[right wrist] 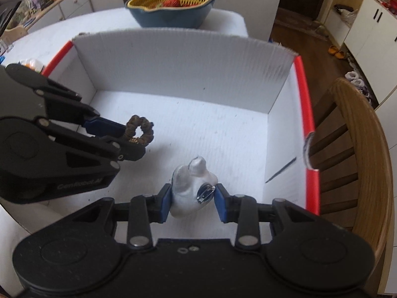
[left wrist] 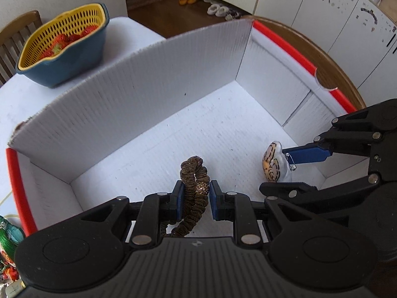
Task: Organize objects
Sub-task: 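Carry the bracelet and figurine with both tools over the red-and-white box, then open both tools to drop the bracelet and figurine into the box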
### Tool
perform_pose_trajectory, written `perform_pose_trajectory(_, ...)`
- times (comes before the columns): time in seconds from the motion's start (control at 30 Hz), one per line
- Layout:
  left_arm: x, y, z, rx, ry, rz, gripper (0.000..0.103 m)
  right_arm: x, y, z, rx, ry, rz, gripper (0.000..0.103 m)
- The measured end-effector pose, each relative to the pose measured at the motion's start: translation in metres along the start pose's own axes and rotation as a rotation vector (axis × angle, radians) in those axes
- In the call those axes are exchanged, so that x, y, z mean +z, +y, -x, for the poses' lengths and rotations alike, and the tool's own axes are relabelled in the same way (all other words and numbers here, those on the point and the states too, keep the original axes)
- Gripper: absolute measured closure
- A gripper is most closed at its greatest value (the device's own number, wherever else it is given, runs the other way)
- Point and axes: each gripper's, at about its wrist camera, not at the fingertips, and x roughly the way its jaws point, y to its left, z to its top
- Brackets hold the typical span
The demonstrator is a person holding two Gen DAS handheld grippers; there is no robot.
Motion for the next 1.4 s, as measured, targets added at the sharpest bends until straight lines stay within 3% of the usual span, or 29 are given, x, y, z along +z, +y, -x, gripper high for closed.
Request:
perform_pose_trajectory(0.37,0.005,0.003,-0.012,0.0,0.08,0.012,0.082,-0.001,0.0,-0.01,0.003,0.056,-0.008,0.068)
perform_pose_trajectory(0.43,0.005,0.003,-0.012,-0.001,0.088,0.01,0.076,0.0,-0.001,-0.009,0.004,0.061,-0.014,0.067)
perform_pose_trajectory(0.6,0.006,0.002,-0.01,0.032,0.074,0.01,0.045,-0.001,-0.001,-0.005,-0.003,0.057,-0.015,0.065)
perform_pose_trajectory(0.7,0.005,0.002,-0.001,0.038,0.046,0.01,0.038,-0.004,-0.004,0.0,-0.003,0.045,-0.028,0.06)
perform_pose_trajectory(1.1,-0.006,0.0,0.037,0.03,-0.064,0.032,0.038,-0.012,-0.004,0.035,0.032,-0.056,-0.065,0.046)
perform_pose_trajectory(1.4,-0.024,0.001,0.092,-0.012,-0.179,0.039,0.038,-0.018,0.007,0.074,0.06,-0.139,-0.064,0.042)
